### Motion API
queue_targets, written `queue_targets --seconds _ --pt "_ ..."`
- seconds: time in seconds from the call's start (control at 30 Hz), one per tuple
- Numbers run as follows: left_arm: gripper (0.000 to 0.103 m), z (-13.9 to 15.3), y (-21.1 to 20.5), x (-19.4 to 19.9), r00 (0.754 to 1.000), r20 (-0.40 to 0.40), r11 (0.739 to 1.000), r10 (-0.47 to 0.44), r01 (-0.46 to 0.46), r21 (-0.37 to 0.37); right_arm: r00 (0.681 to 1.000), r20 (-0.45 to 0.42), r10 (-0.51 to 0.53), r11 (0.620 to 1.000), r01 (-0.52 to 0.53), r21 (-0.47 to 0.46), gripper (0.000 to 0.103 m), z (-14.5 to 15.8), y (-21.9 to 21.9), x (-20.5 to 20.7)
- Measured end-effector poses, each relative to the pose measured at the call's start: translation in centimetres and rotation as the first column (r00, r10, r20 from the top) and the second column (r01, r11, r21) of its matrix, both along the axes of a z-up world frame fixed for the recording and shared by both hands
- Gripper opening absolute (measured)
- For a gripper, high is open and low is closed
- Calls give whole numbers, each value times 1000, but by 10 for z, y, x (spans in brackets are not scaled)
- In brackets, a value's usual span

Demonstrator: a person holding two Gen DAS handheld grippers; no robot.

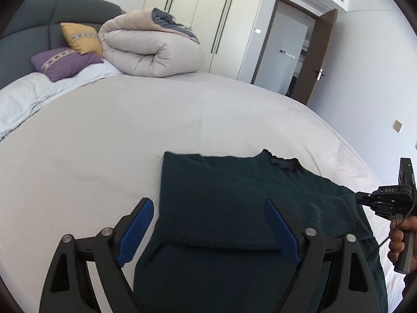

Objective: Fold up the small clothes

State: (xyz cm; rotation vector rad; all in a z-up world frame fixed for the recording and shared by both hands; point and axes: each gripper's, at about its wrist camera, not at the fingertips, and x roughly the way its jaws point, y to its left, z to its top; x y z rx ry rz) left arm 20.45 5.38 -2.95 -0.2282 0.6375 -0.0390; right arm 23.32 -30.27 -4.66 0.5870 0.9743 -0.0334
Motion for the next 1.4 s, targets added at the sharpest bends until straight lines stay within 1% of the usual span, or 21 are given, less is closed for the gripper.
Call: queue_targets --seconds 0.1,0.17,0.27,0.3,0.33,0.37,0.4,0.47,0.5,0.6,0.67,0.7,0.73,0.77,0.87,0.93,1.1,1.17,1.27,1.37,1.4 --pt "88 0 -10 38 999 6 997 -42 42 58 991 53 120 989 -124 77 10 5 23 1" --pt "86 -12 -11 65 997 -53 996 -56 59 63 974 74 214 965 -222 141 10 0 44 7" --pt "80 -49 3 96 981 -196 995 -15 33 91 954 70 292 941 -300 158 10 -17 67 20" --pt "79 -62 13 100 970 -244 998 -1 16 60 952 51 300 939 -305 158 10 -26 69 24" --pt "77 -72 28 100 964 -267 1000 3 -8 -18 959 13 284 947 -283 154 10 -37 66 29" --pt "74 -74 41 96 970 -241 995 -2 -22 -94 964 -6 264 950 -259 174 10 -47 65 31" --pt "69 -72 48 92 972 -235 992 2 -32 -124 966 15 257 940 -253 230 9 -55 61 30" --pt "65 -67 55 93 968 -251 992 0 -31 -120 971 52 235 926 -240 290 2 -64 44 26" --pt "63 -62 60 94 970 -241 989 -8 -29 -148 970 67 236 921 -245 302 0 -67 40 24" --pt "61 -54 79 108 975 -217 957 -40 -25 -289 965 92 247 914 -263 309 0 -73 39 25" --pt "52 -56 82 128 969 -233 950 -81 5 -312 965 87 247 914 -262 309 0 -74 40 26" --pt "50 -60 82 135 962 -254 955 -96 17 -297 965 86 248 914 -263 310 0 -75 40 27" --pt "41 -66 82 138 956 -276 958 -100 18 -286 964 90 249 912 -265 312 0 -76 38 28" --pt "37 -70 81 138 954 -284 960 -94 12 -280 963 98 250 910 -268 315 0 -76 37 28" --pt "36 -70 77 122 958 -267 965 -101 29 -260 961 115 252 908 -275 316 0 -76 33 24" --pt "36 -70 67 111 957 -270 979 -107 54 -196 961 115 251 912 -275 304 0 -75 35 24" --pt "37 -66 46 79 959 -271 996 -86 91 8 969 99 228 928 -247 278 0 -70 37 14" --pt "37 -65 45 63 959 -272 994 -83 98 39 974 87 208 937 -224 267 0 -66 34 4" --pt "44 -63 42 30 959 -272 990 -86 112 81 981 59 184 947 -193 259 1 -58 29 -18" --pt "49 -54 44 -10 960 -272 988 -65 100 117 984 48 169 968 -175 178 5 -38 25 -53" --pt "54 -50 44 -25 962 -266 988 -62 97 122 984 57 169 973 -176 153 6 -29 23 -68"
